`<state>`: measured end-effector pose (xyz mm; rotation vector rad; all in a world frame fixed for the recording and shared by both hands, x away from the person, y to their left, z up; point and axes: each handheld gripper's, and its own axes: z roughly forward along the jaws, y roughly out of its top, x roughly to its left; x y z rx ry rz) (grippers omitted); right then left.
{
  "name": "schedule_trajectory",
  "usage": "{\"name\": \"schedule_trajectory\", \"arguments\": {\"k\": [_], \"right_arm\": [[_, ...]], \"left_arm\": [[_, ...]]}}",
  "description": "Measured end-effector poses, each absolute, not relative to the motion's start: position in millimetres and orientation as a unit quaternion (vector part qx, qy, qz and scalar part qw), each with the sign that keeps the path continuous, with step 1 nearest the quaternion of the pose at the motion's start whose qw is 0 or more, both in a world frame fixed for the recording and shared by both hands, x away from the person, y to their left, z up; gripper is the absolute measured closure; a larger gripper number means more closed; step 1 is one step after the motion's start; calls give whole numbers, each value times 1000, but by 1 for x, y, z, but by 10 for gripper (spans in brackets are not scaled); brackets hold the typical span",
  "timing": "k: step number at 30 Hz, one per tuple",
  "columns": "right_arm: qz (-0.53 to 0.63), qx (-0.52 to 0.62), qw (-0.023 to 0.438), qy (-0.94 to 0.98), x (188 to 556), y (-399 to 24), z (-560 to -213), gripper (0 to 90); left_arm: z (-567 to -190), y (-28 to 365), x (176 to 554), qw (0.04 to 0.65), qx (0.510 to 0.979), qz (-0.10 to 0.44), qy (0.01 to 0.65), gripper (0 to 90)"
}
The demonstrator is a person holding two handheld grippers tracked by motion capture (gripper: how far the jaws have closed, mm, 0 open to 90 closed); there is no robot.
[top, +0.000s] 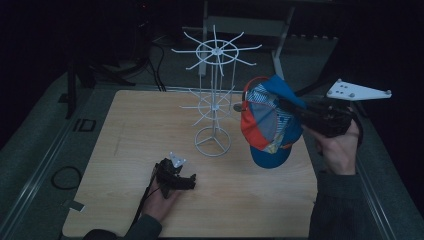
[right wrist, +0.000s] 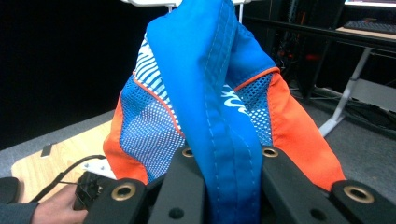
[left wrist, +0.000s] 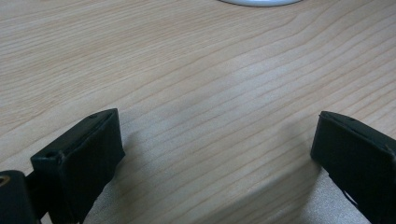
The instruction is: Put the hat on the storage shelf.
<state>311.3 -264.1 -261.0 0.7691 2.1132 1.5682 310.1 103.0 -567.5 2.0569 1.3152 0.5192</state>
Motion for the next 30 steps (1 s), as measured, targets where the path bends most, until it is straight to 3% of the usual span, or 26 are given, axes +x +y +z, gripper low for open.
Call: {"name": "schedule_trajectory", "arguments": {"k": [30], "right_arm": [[589,262,208,735,311,-265,-236,874]], "left_arm": [[-567,103,310,316,782,197,499,26]]}}
